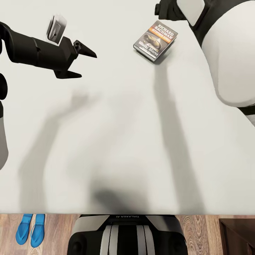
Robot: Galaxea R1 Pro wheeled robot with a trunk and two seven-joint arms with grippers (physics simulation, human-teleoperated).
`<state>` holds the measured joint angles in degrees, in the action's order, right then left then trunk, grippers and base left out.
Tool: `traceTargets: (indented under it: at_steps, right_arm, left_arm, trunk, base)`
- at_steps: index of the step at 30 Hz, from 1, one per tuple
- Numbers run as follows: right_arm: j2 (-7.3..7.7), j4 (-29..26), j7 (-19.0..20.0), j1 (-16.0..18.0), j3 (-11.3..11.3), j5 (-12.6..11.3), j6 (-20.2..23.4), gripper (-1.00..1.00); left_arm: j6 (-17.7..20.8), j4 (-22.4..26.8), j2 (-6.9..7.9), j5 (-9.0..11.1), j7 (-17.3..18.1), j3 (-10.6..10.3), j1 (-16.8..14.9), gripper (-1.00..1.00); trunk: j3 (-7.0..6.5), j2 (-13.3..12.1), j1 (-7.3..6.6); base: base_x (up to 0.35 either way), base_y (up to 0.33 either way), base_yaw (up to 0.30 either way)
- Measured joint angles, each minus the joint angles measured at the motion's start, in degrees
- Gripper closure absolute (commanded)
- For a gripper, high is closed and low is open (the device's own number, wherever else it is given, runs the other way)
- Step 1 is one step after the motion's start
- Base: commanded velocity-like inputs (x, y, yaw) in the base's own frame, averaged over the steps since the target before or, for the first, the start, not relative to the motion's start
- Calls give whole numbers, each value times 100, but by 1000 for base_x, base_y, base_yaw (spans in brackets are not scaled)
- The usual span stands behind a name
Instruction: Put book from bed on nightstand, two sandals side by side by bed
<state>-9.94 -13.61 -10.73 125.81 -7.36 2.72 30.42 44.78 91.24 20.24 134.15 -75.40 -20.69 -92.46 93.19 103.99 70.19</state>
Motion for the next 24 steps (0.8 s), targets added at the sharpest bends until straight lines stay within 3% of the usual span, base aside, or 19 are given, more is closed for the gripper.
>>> traceTargets:
  at_steps: [11, 15, 24]
  right_arm:
    - [0, 6, 30, -913, 45, 42, -1185, -100]
    - [0, 5, 37, -1016, 51, 46, -1364, -100]
    - [0, -60, -26, -958, 52, 34, -1325, -100]
  left_arm:
    - [11, 46, 11, -4, -11, -2, 19, -100]
    - [-45, 79, 6, -9, -48, 11, 16, -100]
    - [-112, 93, -47, 6, -63, 14, 15, -100]
  trunk:
    - [5, 0, 0]
    - [5, 0, 0]
    - [5, 0, 0]
  base:
    - [0, 0, 0]
    - [0, 0, 0]
    - [0, 0, 0]
